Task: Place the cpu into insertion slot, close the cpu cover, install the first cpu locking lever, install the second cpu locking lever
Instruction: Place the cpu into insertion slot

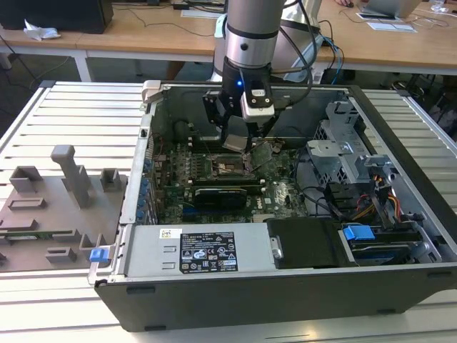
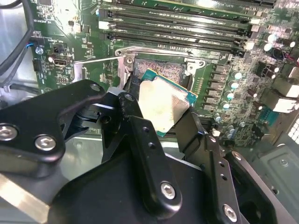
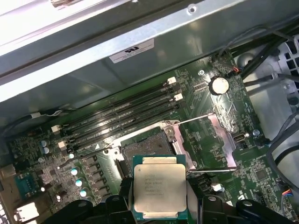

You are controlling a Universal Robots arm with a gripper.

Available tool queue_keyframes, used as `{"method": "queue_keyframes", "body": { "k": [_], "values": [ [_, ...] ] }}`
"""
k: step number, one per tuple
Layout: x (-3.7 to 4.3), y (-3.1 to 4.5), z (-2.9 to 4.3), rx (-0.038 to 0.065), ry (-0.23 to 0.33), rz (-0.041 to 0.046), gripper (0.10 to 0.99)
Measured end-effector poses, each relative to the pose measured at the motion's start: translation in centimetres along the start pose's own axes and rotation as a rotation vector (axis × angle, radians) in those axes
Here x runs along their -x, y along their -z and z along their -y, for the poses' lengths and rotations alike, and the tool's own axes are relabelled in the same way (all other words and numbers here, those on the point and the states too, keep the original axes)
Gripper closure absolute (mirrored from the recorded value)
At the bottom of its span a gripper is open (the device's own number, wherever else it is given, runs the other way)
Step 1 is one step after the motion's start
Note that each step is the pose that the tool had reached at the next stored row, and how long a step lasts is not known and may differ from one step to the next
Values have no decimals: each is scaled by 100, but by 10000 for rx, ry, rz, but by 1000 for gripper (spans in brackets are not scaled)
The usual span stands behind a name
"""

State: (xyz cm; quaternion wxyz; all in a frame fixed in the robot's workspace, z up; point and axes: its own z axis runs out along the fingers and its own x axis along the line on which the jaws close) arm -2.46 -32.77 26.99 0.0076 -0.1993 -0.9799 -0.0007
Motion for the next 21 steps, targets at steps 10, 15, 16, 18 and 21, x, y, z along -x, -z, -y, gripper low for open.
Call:
{"method": "queue_keyframes", "body": {
  "k": [10,15,16,18,21],
  "values": [
    [0,-14,0,-3,-500,3,541],
    [0,-22,0,-2,-783,4,541],
    [0,-24,0,-5,-878,6,541],
    [0,-27,0,-12,-1040,10,541],
    [0,-30,0,-39,-1299,25,541]
  ]
}}
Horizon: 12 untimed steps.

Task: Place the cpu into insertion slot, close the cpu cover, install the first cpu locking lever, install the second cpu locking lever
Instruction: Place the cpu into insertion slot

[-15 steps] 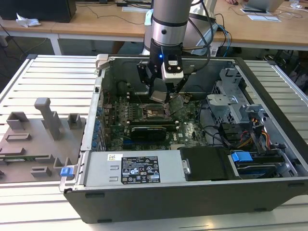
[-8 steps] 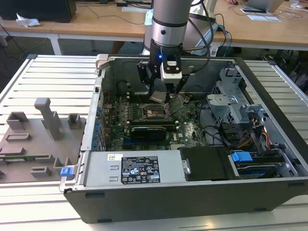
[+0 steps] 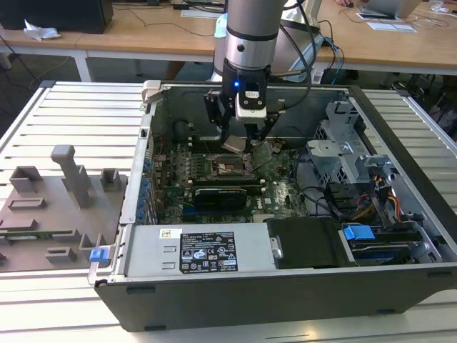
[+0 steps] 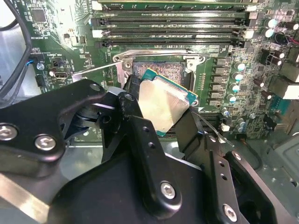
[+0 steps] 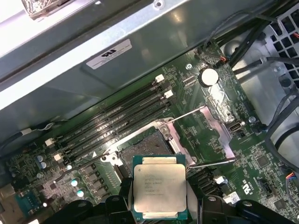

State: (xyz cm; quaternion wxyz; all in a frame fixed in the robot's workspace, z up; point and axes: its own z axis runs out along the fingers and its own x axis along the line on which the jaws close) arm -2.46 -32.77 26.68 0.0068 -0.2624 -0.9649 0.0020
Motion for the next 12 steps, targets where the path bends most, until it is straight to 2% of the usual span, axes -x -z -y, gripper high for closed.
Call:
{"method": "queue_keyframes", "body": {
  "k": [12],
  "values": [
    [0,-11,0,-84,-1134,48,541]
  ]
}}
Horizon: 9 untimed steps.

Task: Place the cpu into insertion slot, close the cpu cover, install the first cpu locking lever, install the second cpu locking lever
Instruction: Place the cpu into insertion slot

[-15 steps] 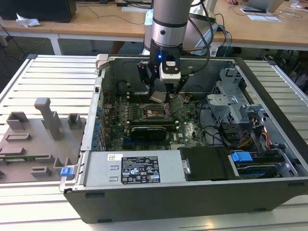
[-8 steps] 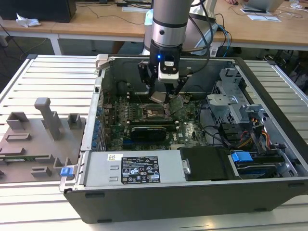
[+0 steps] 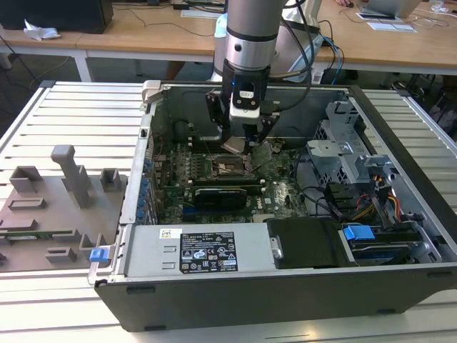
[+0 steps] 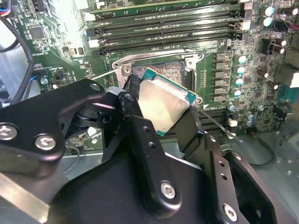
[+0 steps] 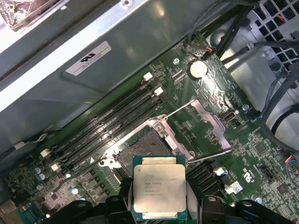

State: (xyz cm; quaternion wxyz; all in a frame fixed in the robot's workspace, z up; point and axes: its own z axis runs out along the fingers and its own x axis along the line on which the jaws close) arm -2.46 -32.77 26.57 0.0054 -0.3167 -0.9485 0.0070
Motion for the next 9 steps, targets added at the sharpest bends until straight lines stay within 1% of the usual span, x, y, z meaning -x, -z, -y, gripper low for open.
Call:
{"method": "queue_keyframes", "body": {
  "k": [9],
  "values": [
    [0,-13,0,-71,-1227,38,541]
  ]
}}
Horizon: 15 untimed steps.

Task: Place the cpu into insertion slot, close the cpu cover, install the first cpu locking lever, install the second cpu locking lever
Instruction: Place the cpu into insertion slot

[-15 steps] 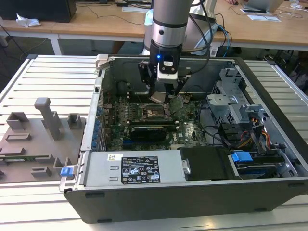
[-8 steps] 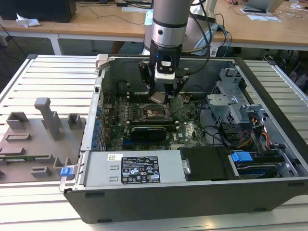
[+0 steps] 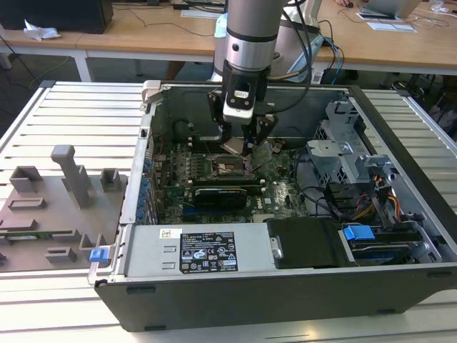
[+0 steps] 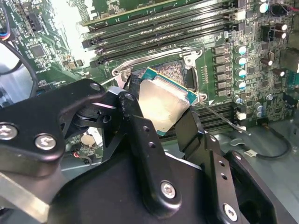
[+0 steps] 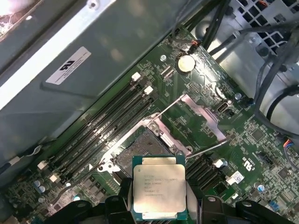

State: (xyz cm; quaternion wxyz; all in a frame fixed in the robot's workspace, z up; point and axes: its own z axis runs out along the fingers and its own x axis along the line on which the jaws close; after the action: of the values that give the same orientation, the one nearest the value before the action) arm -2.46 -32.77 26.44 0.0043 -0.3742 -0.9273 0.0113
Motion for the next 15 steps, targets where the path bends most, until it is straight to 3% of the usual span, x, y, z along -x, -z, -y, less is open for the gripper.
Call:
{"method": "queue_keyframes", "body": {
  "k": [12,15],
  "values": [
    [0,-9,-1,-45,-1033,19,541],
    [0,-14,0,-87,-1883,38,541]
  ]
}}
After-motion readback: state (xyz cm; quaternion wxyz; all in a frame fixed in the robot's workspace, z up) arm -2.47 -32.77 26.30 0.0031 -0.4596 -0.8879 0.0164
